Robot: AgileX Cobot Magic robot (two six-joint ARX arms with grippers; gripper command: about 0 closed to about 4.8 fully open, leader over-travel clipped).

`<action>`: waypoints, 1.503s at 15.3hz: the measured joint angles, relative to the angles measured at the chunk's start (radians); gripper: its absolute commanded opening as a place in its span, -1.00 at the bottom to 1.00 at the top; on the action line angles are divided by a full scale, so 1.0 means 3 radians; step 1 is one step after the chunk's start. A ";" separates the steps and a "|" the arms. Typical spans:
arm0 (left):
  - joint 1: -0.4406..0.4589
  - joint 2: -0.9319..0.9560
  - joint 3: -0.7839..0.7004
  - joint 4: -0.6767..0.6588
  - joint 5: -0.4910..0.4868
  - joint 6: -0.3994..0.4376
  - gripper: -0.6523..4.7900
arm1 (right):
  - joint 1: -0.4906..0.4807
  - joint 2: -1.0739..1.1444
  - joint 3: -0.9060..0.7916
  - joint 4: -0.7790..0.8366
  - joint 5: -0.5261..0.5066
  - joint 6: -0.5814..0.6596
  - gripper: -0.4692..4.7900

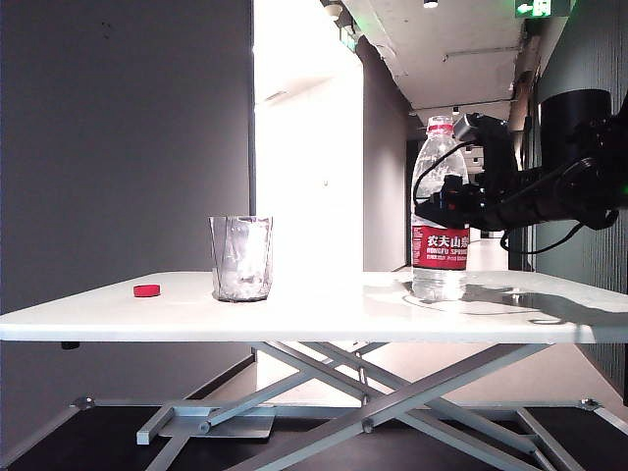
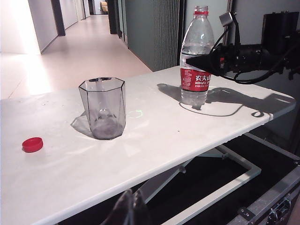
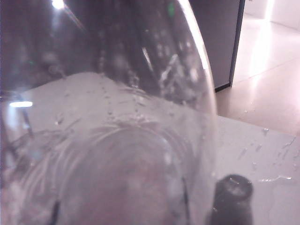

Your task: Pick up the mineral water bottle on the table and pour water into the mug until it's half full.

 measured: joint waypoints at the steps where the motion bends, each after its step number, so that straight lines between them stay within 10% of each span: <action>1: 0.0000 0.0000 0.0000 -0.0004 -0.0001 0.0000 -0.78 | 0.0010 -0.0023 0.0000 -0.0041 0.0000 0.0001 -0.19; 14: 0.0000 0.0000 0.0000 -0.0095 -0.0001 -0.0001 -0.78 | 0.0837 -0.0323 0.0923 -0.2219 0.1053 -0.1282 -0.19; 23: 0.0000 -0.0001 0.0000 -0.0106 -0.0003 -0.0003 -0.78 | 0.1231 -0.0319 0.1203 -0.2585 0.2146 -0.2260 -0.23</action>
